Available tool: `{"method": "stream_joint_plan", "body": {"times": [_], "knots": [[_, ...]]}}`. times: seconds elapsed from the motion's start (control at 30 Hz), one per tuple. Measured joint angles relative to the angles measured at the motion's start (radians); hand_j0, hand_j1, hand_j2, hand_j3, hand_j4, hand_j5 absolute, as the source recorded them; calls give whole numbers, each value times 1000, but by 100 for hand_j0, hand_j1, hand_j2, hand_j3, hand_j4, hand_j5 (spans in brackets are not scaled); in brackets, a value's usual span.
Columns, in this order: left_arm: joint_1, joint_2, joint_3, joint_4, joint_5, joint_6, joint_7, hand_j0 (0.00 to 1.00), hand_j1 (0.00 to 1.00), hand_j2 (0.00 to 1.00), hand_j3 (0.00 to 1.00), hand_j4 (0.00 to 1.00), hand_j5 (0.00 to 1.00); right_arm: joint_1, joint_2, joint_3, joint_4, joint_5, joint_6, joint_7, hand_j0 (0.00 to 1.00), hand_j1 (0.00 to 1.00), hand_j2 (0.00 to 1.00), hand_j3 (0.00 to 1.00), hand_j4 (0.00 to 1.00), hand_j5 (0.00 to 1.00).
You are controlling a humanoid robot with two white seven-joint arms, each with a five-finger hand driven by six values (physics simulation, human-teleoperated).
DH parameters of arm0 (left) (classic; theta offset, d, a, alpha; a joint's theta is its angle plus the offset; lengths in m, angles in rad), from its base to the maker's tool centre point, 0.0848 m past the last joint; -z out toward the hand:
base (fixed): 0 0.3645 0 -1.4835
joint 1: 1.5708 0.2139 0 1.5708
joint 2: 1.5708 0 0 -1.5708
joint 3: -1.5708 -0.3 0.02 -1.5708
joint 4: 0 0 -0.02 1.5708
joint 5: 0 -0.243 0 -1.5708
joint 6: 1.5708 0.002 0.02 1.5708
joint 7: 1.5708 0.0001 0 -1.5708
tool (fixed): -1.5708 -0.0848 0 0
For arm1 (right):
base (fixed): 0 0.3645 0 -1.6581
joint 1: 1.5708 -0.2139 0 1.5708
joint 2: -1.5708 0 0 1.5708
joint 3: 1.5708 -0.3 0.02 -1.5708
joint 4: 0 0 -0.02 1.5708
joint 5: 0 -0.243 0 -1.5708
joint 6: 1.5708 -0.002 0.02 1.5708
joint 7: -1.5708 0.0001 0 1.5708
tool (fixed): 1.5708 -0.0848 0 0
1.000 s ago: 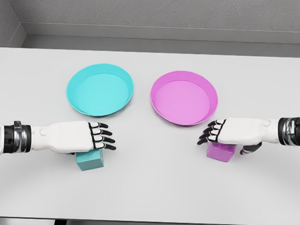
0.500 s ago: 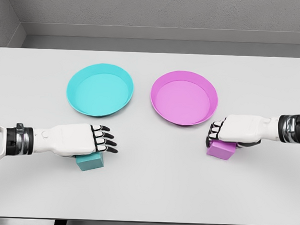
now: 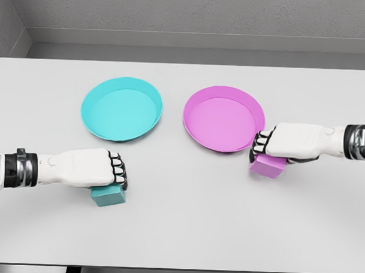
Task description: Place the blocks in the corresponding plates according to their colors
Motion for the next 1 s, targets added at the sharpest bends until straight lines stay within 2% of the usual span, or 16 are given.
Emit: {"method": "stream_joint_plan", "body": {"times": [0.17,0.37,0.7,0.8,1.0], "knots": [[-11,3,4,2,1,0,-1,50,50,50,50,50,50,-29,16,-4,5,-1,10,0,44,44,44,44,44,44],[-54,1,10,7,6,-1,-2,50,50,50,50,50,50,-63,41,1,16,-1,48,0,44,44,44,44,44,44],[-74,-11,56,34,15,0,-3,50,50,50,50,50,50,-117,67,11,35,-1,98,0,44,44,44,44,44,44],[-87,-13,62,50,22,0,-3,50,50,50,50,50,50,-167,91,38,48,-1,129,0,44,44,44,44,44,44],[-132,-37,64,100,39,0,-3,50,50,50,50,50,50,-221,136,99,93,-2,170,-1,44,44,44,44,44,44]]}}
